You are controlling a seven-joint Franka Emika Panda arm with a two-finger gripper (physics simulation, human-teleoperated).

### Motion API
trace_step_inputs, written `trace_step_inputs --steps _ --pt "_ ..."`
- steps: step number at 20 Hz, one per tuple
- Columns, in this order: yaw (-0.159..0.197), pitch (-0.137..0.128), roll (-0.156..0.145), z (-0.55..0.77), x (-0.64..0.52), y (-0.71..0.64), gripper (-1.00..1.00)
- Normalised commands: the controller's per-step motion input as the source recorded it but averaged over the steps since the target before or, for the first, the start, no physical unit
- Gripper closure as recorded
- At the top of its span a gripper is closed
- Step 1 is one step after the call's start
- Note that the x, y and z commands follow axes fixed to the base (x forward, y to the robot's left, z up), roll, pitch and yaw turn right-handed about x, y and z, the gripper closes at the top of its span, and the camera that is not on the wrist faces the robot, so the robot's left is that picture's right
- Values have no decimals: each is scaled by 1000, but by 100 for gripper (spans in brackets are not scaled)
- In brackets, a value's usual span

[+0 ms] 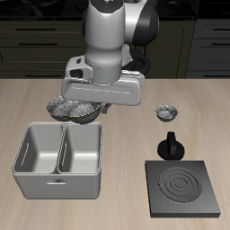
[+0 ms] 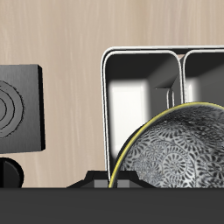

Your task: Place the medium-sized bowl inside the left compartment of the bowl drainer

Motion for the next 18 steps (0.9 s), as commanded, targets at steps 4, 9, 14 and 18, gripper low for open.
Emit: trace_step_inputs --steps 4,9,14,18 --pt "-9 59 14 -475 60 86 100" --pt "5 32 18 -347 -10 65 100" --pt "3 20 -41 -243 13 -128 100" --pt "-31 41 3 -196 -60 -128 -100"
